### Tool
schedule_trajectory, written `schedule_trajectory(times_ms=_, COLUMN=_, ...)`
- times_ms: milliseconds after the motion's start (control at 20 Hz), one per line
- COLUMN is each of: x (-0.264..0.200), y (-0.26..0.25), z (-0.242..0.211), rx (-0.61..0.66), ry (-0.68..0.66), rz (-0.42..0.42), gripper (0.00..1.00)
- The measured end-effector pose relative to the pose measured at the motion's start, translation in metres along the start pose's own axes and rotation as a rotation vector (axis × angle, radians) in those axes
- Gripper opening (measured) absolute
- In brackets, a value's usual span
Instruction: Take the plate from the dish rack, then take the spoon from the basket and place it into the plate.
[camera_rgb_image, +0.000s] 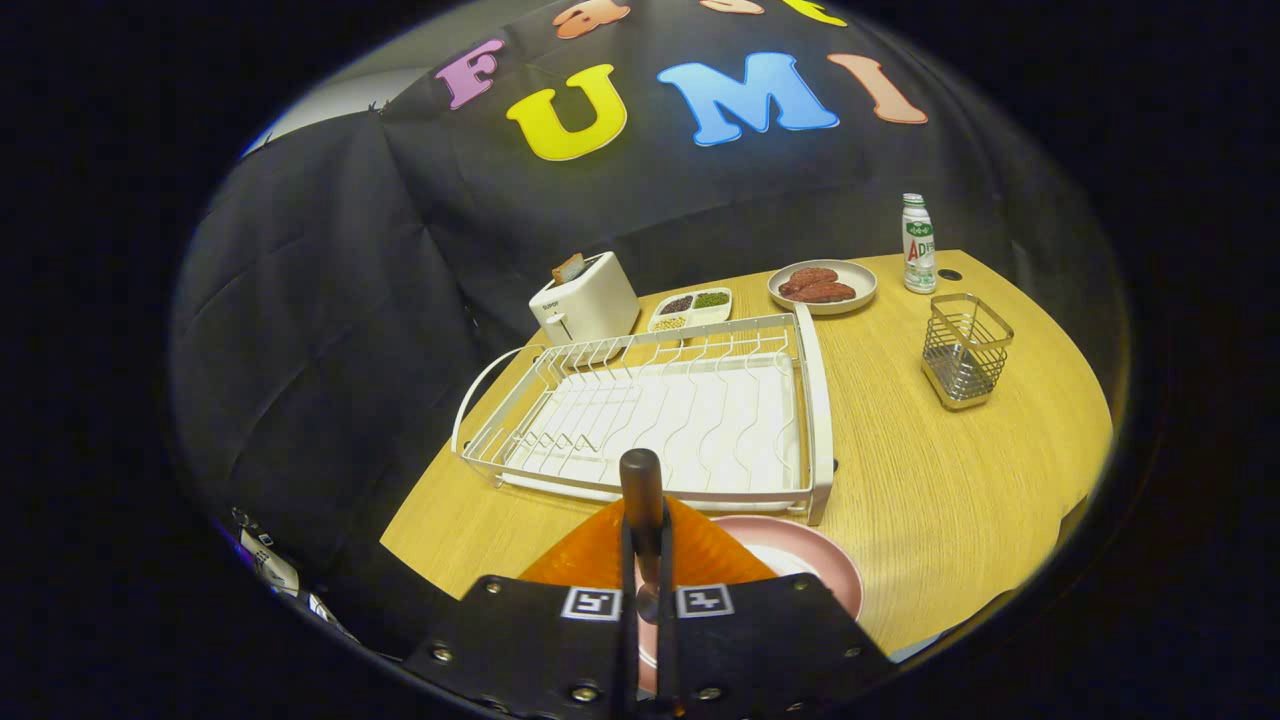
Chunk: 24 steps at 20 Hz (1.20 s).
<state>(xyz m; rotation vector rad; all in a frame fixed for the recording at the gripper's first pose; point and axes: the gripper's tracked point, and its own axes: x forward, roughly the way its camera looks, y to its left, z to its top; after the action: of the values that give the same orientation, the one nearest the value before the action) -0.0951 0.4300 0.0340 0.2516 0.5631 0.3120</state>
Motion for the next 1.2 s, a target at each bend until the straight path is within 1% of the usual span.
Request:
schedule_trajectory(times_ms=100, x=-0.006, y=0.005, z=-0.004, rx=0.010, ry=-0.031, rz=-0.018, gripper=0.09)
schedule_trajectory(times_ms=150, x=-0.011, y=0.004, z=-0.004, rx=0.006, ry=-0.041, rz=-0.032, gripper=0.14)
schedule_trajectory(times_ms=200, x=-0.016, y=0.006, z=-0.006, rx=0.001, ry=-0.046, rz=-0.036, gripper=0.16)
schedule_trajectory(times_ms=250, x=-0.021, y=0.007, z=-0.006, rx=-0.003, ry=-0.045, rz=-0.042, gripper=0.22)
schedule_trajectory(times_ms=450, x=-0.037, y=0.004, z=0.001, rx=-0.007, ry=-0.066, rz=-0.060, gripper=0.22)
schedule_trajectory(times_ms=650, x=-0.051, y=-0.009, z=0.021, rx=-0.012, ry=-0.106, rz=-0.079, gripper=0.22)
schedule_trajectory(times_ms=1000, x=-0.075, y=-0.041, z=0.076, rx=-0.035, ry=-0.195, rz=-0.102, gripper=0.22)
schedule_trajectory(times_ms=1200, x=-0.098, y=-0.067, z=0.127, rx=-0.092, ry=-0.308, rz=-0.151, gripper=0.22)
